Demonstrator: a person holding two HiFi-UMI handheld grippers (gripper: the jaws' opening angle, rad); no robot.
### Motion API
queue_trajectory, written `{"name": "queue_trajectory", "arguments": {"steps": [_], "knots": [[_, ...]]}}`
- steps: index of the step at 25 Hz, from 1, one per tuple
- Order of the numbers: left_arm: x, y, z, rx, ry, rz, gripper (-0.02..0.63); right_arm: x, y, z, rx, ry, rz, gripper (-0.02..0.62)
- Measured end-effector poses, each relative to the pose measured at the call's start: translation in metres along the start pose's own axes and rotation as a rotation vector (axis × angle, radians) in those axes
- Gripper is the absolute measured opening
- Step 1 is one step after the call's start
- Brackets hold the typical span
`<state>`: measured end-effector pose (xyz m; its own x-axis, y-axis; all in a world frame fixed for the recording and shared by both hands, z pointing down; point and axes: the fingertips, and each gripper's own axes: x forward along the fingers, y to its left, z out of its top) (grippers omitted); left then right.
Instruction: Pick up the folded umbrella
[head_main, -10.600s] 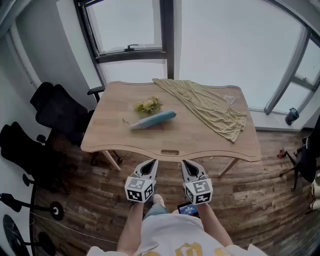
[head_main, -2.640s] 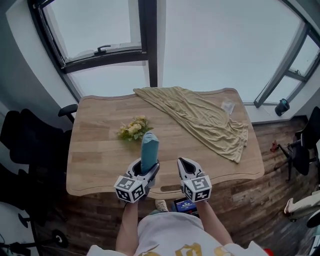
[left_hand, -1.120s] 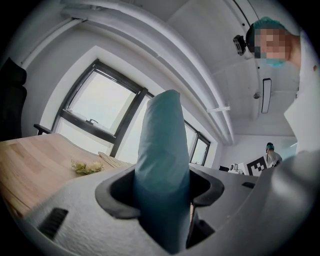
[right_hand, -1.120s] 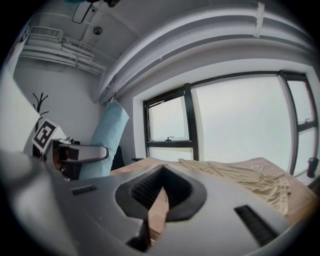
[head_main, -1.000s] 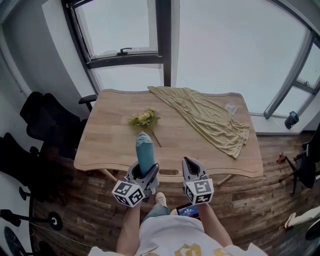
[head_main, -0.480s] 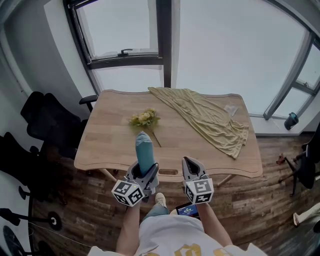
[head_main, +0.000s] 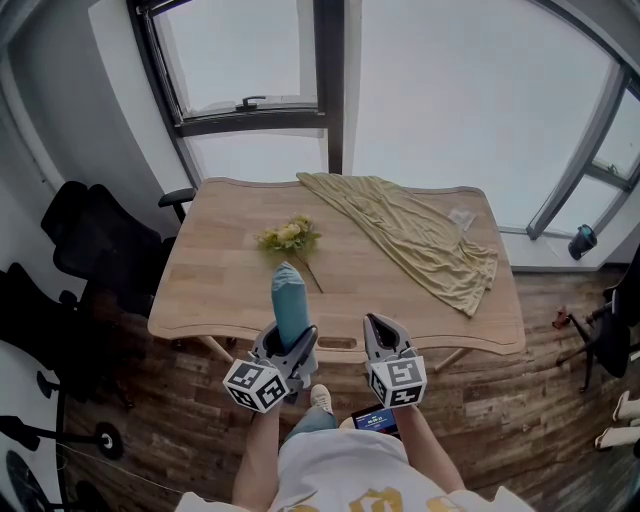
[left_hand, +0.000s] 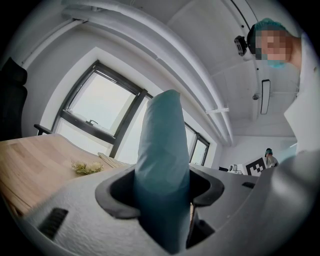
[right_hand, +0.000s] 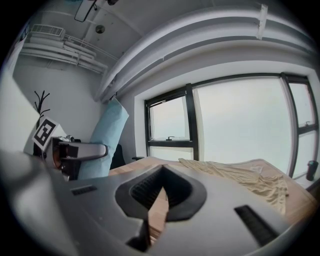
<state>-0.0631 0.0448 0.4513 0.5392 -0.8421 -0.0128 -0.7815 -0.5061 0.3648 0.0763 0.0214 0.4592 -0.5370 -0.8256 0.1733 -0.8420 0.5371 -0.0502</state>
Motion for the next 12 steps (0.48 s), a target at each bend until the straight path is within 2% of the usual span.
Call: {"name": "queue_trajectory", "arguments": {"steps": [12], "knots": [[0.0002,0.0079,-0.0007,-0.008,0.004,0.004,0.275,0.0052,-0.0003,-0.0022,0.002,0.005,-0.004,0.011]]}}
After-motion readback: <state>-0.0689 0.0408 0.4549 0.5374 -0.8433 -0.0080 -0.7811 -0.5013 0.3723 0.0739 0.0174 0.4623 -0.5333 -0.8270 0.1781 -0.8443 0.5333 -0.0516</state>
